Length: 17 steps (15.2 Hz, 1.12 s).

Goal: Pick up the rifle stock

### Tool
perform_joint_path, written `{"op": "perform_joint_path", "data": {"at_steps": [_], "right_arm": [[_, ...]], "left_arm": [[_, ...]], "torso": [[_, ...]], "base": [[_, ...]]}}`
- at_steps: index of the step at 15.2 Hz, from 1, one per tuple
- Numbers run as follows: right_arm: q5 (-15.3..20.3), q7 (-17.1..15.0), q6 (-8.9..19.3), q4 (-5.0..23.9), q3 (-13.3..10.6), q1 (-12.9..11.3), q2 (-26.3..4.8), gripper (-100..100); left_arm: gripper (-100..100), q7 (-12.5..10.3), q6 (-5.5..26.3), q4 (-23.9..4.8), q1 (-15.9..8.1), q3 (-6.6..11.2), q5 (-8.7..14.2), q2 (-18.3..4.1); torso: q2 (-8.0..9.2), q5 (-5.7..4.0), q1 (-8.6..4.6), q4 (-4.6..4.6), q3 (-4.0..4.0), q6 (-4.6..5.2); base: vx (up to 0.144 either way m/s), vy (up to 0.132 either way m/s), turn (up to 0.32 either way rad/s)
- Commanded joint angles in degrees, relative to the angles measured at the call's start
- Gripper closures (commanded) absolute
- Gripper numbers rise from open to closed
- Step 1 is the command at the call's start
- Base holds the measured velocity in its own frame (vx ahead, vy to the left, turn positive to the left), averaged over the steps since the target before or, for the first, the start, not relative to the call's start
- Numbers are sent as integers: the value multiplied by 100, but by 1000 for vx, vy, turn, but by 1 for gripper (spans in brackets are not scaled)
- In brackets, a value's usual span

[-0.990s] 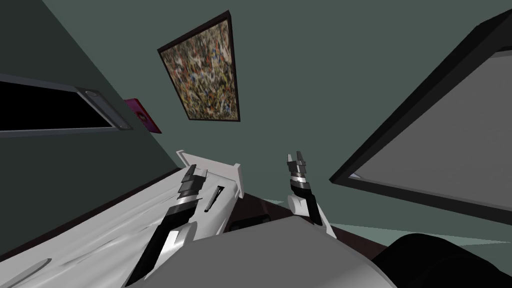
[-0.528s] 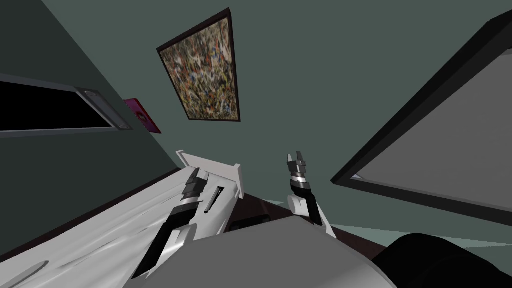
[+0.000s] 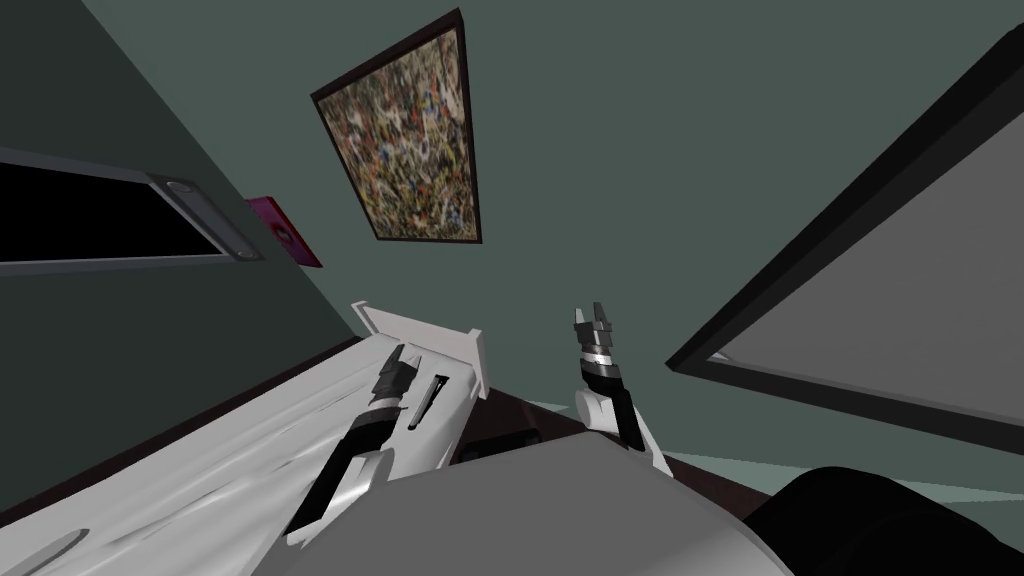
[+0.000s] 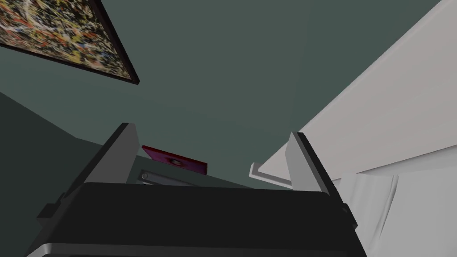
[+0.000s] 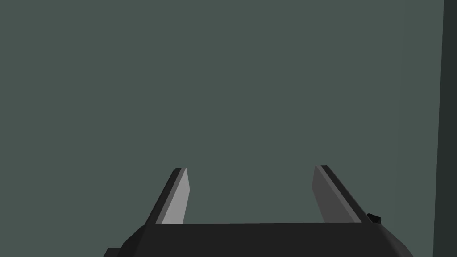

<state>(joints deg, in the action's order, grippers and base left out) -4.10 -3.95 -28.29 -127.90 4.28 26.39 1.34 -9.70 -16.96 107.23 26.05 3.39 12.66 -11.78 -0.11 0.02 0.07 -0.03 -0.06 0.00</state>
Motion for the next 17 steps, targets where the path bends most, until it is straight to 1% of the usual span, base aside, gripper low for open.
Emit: {"op": "perform_joint_path", "data": {"at_steps": [1, 2, 3, 4, 5, 6, 7, 8, 9, 10, 11, 12, 13, 14, 16, 17], "right_arm": [[0, 0, 0, 0, 0, 0, 0, 0], [0, 0, 0, 0, 0, 0, 0, 0], [0, 0, 0, 0, 0, 0, 0, 0], [0, 0, 0, 0, 0, 0, 0, 0], [0, 0, 0, 0, 0, 0, 0, 0], [0, 0, 0, 0, 0, 0, 0, 0], [0, 0, 0, 0, 0, 0, 0, 0], [0, 0, 0, 0, 0, 0, 0, 0], [0, 0, 0, 0, 0, 0, 0, 0], [0, 0, 0, 0, 0, 0, 0, 0], [0, 0, 0, 0, 0, 0, 0, 0], [0, 0, 0, 0, 0, 0, 0, 0], [0, 0, 0, 0, 0, 0, 0, 0], [0, 0, 0, 0, 0, 0, 0, 0], [0, 0, 0, 0, 0, 0, 0, 0], [0, 0, 0, 0, 0, 0, 0, 0]], "left_arm": [[-100, -37, 0, -252, -45, -17, 62, -32], [-100, -94, 37, -388, -107, -25, 160, -85], [-100, -94, 37, -525, -107, -25, 160, -85], [-100, -154, 76, -692, -173, -33, 262, -133], [-100, -154, 76, -818, -173, -33, 262, -133], [-100, -215, 114, -1004, -240, -41, 366, -176], [-100, -215, 114, -1113, -240, -41, 366, -176], [-100, -215, 114, -1113, -240, -41, 366, -176], [-100, -278, 154, -1302, -309, -48, 473, -214], [-100, -278, 154, -1414, -309, -48, 473, -214], [-100, -342, 194, -1551, -380, -56, 582, -246], [-100, -342, 194, -1691, -380, -56, 582, -246], [-100, -342, 194, -1719, -380, -56, 582, -246], [-100, -406, 234, -1906, -453, -63, 692, -273], [-100, -406, 234, -2028, -453, -63, 692, -273], [-100, -471, 274, -2178, -526, -69, 803, -293]], "torso": [[0, 0, 0, 0, 0, 0], [0, 0, 0, 0, 0, 0], [-2, 0, 0, 0, -1, 0], [-3, 1, 2, -1, -2, 0], [-5, 1, 4, -1, -3, 0], [-5, 1, 4, -1, -3, 0], [-5, 1, 5, -1, -3, 0], [-5, 1, 4, -1, -3, -1], [-2, 0, 2, -1, -1, 0], [-1, 0, 1, 0, -1, 0], [-1, 0, 1, 0, -1, 0], [-4, 0, 3, -1, -2, 0], [-6, 0, 4, -1, -3, 0], [-4, 1, 2, -1, -3, 0], [-4, 0, 3, -1, -3, 0], [-2, 0, 1, -1, -1, -1]], "base": [[24, 12, 0], [31, 14, 4], [31, 16, 2], [34, 21, 3], [33, 20, 0], [35, 23, 3], [33, 21, 2], [22, 11, 0], [22, 12, 3], [26, 14, 1], [35, 19, 5], [40, 21, 1], [30, 16, -1], [32, 18, 4], [30, 16, 1], [28, 17, 4]]}}
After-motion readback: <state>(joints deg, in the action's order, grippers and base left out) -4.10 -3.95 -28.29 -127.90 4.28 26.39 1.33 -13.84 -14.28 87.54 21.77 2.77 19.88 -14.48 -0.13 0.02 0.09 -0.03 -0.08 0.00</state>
